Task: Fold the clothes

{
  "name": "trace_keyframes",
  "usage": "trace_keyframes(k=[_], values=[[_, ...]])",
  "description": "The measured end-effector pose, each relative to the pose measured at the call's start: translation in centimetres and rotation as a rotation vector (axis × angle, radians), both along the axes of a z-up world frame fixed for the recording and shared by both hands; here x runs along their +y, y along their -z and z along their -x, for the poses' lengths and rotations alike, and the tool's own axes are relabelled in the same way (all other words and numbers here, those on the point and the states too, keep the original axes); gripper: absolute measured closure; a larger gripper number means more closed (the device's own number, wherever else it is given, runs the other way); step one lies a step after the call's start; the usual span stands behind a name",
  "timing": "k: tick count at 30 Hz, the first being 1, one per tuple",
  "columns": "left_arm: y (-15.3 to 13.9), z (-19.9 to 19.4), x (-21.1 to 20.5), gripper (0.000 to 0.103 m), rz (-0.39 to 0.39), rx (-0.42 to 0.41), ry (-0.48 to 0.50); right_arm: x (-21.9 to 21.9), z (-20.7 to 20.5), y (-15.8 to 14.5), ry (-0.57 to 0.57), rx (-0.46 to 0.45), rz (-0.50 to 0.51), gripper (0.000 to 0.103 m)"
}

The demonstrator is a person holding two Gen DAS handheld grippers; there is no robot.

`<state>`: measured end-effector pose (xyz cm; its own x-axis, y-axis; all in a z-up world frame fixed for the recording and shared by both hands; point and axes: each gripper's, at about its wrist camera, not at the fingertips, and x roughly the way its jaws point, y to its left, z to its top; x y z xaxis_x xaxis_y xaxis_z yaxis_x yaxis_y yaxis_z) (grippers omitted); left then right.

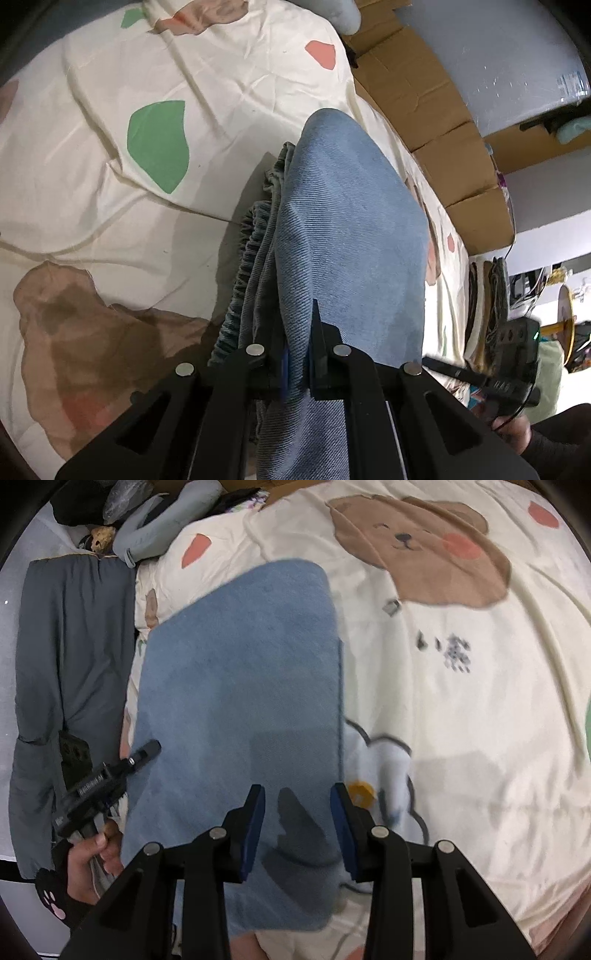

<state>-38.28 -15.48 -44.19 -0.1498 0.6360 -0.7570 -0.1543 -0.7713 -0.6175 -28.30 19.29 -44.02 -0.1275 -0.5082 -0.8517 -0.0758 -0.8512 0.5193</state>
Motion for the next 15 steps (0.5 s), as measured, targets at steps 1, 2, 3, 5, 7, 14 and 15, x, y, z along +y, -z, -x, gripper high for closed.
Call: trace_keyframes(k=[1, 2, 3, 5, 7, 14, 15], values=[[0.0, 0.0, 0.0, 0.096, 0.000, 0.001, -0.001, -0.2, -0.2, 0.5, -0.005, -0.016, -0.004, 0.068], [0.0, -0.1, 0.0, 0.096, 0.000, 0.001, -0.002, -0.3, -0.3, 1.1, -0.010, -0.035, -0.010, 0.068], [0.0, -0.1, 0.0, 0.096, 0.002, 0.003, 0.000, -0.1, -0.8, 1.4, -0.008, -0.047, -0.006, 0.068], [-0.1, -0.2, 0.1, 0.096, 0.005, 0.005, 0.003, 0.4, -1.8, 1.6, 0.010, -0.056, 0.019, 0.069], [-0.1, -0.3, 0.2, 0.096, 0.006, 0.006, 0.005, 0.9, -2.8, 1.8, 0.028, -0.066, 0.044, 0.074], [-0.8, -0.8, -0.7, 0.092, -0.013, -0.029, -0.004, 0.9, -4.9, 2.0, 0.058, -0.114, 0.062, 0.080], [-1.1, -1.0, -0.8, 0.092, -0.007, -0.028, -0.005, 1.0, -5.2, 1.9, 0.054, -0.119, 0.062, 0.080]])
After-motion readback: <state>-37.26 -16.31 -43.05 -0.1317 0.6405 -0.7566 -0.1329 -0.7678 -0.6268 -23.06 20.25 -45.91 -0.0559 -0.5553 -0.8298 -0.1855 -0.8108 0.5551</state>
